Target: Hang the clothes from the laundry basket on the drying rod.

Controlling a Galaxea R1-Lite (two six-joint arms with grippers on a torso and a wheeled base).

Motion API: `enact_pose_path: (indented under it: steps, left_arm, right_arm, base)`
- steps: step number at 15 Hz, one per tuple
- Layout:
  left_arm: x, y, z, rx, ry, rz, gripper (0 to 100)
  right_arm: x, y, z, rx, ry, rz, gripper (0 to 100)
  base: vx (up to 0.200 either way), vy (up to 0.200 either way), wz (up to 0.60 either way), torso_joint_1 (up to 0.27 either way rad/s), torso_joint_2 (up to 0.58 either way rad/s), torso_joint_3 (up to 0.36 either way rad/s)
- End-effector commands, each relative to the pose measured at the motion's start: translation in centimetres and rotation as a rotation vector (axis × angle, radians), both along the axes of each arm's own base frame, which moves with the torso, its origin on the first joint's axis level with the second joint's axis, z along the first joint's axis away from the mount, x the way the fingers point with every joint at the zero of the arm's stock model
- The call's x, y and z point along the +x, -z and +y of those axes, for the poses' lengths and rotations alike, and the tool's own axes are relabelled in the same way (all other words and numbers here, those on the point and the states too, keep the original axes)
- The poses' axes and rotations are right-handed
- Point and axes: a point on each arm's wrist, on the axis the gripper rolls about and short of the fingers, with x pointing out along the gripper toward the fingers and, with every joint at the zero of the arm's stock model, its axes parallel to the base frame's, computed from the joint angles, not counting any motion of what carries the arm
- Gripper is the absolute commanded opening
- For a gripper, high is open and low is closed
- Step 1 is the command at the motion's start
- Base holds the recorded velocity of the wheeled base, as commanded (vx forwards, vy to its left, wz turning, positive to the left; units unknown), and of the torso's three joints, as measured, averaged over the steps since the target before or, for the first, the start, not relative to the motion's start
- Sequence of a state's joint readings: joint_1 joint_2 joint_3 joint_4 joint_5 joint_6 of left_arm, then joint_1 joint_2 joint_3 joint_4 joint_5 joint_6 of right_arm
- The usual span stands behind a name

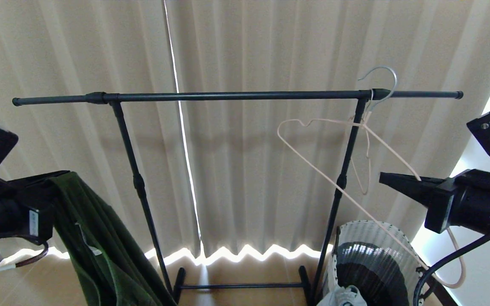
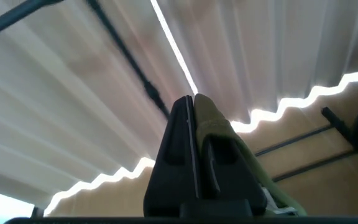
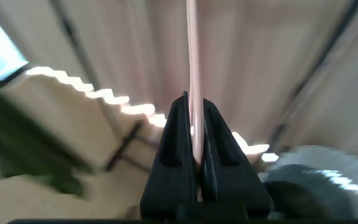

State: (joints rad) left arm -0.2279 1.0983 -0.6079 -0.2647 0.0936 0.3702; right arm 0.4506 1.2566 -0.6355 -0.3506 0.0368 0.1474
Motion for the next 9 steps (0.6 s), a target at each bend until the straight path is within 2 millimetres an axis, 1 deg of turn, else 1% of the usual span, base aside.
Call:
enact_pose_path:
  steps: [1,3,4,6,8,9]
  left_arm:
    - [3.4,0.3,-1.5,0.003,0.005,0.068,0]
    - [5.6,-0.2,-3.3,-0.061,-0.044,0.080,0]
    - [7.4,-0.8,-5.0,-0.120,-0.107,0.070,0]
    - [10.3,-1.1,-6.9,-0.177,-0.187,0.061,0]
    - [12.5,-0.5,-8.3,-0.217,-0.218,0.077,0]
    - [12.7,-0.4,-8.4,-0.219,-0.225,0.079,0]
  right_arm:
    - [-0.9,0.4,2.0,0.050,-0.093,0.049,0]
    - [-1.8,0.5,3.3,0.062,-0.167,0.067,0]
    - [-2.4,0.5,4.0,0.063,-0.217,0.068,0]
    - [-3.1,0.5,4.9,0.062,-0.273,0.070,0]
    - [-4.0,0.7,5.4,0.060,-0.325,0.076,0]
    - [-4.0,0.7,5.5,0.062,-0.331,0.074,0]
  base:
    - [0.000,0.000,0.00,0.000,0.00,0.000]
    - [0.000,0.000,0.00,0.000,0.00,0.000]
    - [0.000,0.000,0.00,0.000,0.00,0.000]
    - [0.000,0.000,0.00,0.000,0.00,0.000]
    - [0.000,0.000,0.00,0.000,0.00,0.000]
    - [0.000,0.000,0.00,0.000,0.00,0.000]
